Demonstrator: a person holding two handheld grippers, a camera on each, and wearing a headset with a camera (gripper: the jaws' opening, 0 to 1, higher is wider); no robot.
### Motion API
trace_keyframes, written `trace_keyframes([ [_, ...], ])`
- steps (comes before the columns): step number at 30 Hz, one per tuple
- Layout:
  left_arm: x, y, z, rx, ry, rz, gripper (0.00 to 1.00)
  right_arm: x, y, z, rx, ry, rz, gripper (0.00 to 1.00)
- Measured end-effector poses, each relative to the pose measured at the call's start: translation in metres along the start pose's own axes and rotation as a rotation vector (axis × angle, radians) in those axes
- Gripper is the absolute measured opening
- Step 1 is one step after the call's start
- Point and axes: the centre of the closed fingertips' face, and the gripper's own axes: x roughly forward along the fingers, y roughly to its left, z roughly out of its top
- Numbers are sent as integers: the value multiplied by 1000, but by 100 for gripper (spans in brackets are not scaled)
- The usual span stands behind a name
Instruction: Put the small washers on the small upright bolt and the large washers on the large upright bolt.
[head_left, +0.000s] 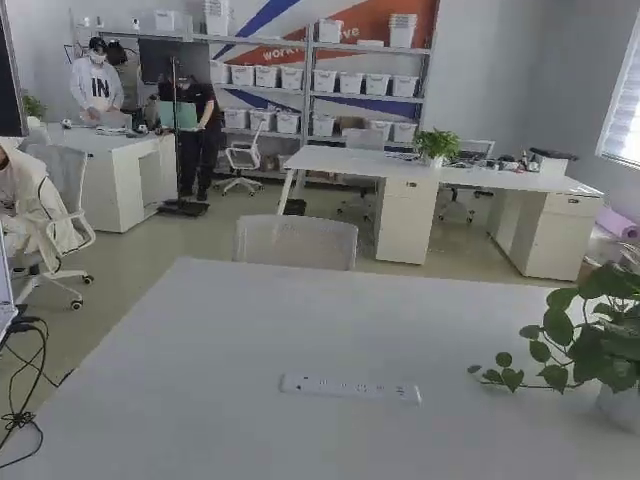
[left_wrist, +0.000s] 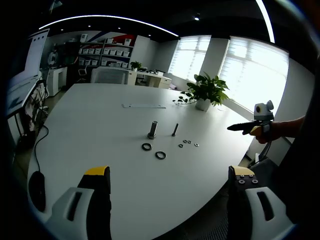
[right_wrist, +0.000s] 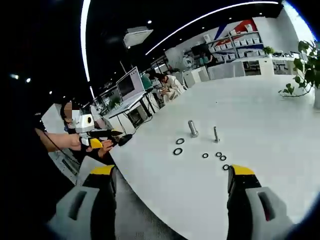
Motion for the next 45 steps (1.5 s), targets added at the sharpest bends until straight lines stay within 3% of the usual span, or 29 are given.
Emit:
trace_keyframes([
  [8, -3, 0, -1, -7, -8, -4, 99, 0, 2, 1, -6, -3, -6, 100],
  [24, -3, -6, -5, 29, 24, -26, 99, 0, 11, -6, 6, 10, -10, 98],
  [27, -2, -7, -4, 84, 43, -17, 99, 1, 14, -2, 5, -4, -14, 98],
  [32, -1, -10, 9, 46, -32, -44, 99, 2, 16, 9, -26, 5, -38, 96],
  [34, 0, -11, 11, 51, -41, -53, 99, 3, 19, 13, -37, 12, -44, 95],
  [38, 5, -13, 9, 79, -3, -78, 98, 11, 19, 17, -53, 35, -70, 95],
  [41, 6, -20, 11, 81, -2, -128, 98, 15, 18, 18, -63, 45, -92, 95],
  [45, 10, -18, 5, 101, 43, -144, 96, 23, 19, 15, -77, 62, -87, 94],
])
